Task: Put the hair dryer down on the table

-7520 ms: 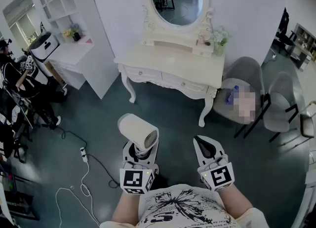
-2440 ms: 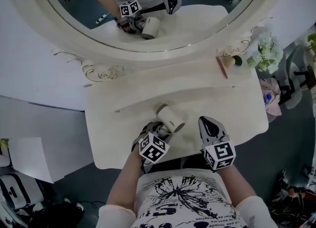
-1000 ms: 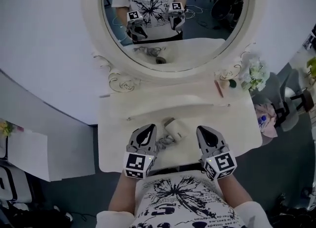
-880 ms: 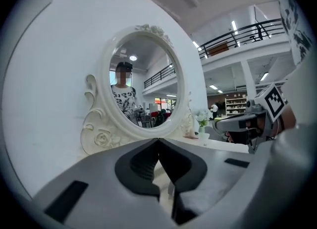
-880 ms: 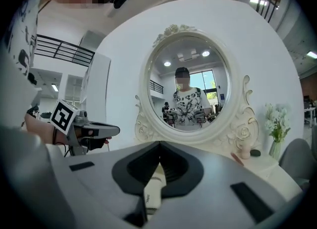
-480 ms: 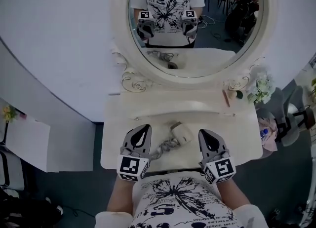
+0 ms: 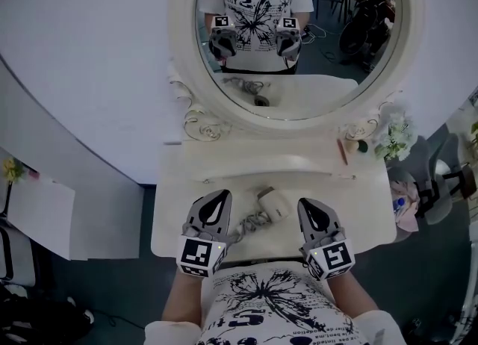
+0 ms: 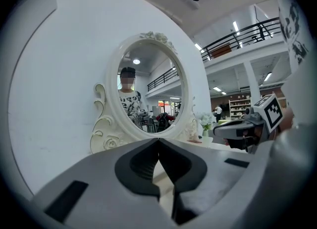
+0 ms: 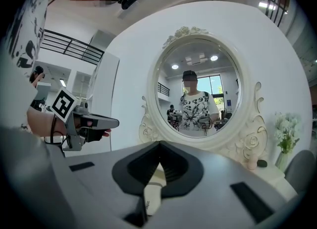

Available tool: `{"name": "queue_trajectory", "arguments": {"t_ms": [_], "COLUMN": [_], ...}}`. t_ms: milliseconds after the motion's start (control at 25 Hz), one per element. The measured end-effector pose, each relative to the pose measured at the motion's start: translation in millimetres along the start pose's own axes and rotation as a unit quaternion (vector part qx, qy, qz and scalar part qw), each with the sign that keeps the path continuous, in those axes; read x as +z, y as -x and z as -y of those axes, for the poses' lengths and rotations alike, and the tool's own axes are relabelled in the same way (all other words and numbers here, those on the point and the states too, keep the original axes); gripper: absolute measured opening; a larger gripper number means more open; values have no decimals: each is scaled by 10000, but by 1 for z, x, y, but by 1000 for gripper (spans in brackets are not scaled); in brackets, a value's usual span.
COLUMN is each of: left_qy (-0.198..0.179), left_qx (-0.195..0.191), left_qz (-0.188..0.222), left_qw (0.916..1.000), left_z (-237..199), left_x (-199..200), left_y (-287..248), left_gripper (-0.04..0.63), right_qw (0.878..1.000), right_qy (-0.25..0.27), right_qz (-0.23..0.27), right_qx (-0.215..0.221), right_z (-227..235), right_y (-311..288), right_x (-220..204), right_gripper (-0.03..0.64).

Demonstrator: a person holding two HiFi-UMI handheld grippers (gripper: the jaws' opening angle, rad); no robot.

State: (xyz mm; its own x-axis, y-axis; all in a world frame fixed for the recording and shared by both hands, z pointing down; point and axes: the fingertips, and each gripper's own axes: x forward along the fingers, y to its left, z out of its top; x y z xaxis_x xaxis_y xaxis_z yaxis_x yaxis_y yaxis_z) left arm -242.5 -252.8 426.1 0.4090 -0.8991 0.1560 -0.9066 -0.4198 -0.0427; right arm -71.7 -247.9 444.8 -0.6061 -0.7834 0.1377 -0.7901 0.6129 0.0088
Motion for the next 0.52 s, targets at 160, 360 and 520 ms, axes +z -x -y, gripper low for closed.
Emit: {"name": "queue_trajectory", "arguments": {"t_ms": [160, 360, 520], "left_qy": [26, 70, 140], "left_qx": [44, 47, 34], "left_qz": [26, 46, 87], "left_qw": [10000, 10000, 9999], "left_z": [-2, -5, -8], "left_x": [1, 1, 1], "left_y": [0, -1, -2], "left_gripper": [21, 21, 21], "right_qw": [10000, 10000, 9999], "right_qy": [-31, 13, 36], "right_qz": [-6, -32, -30], "right_qx": [14, 78, 120], "right_z": [-1, -5, -8], "right_y": [-3, -8, -12], "right_x": [-2, -3, -4], "right_gripper": [18, 18, 18]}}
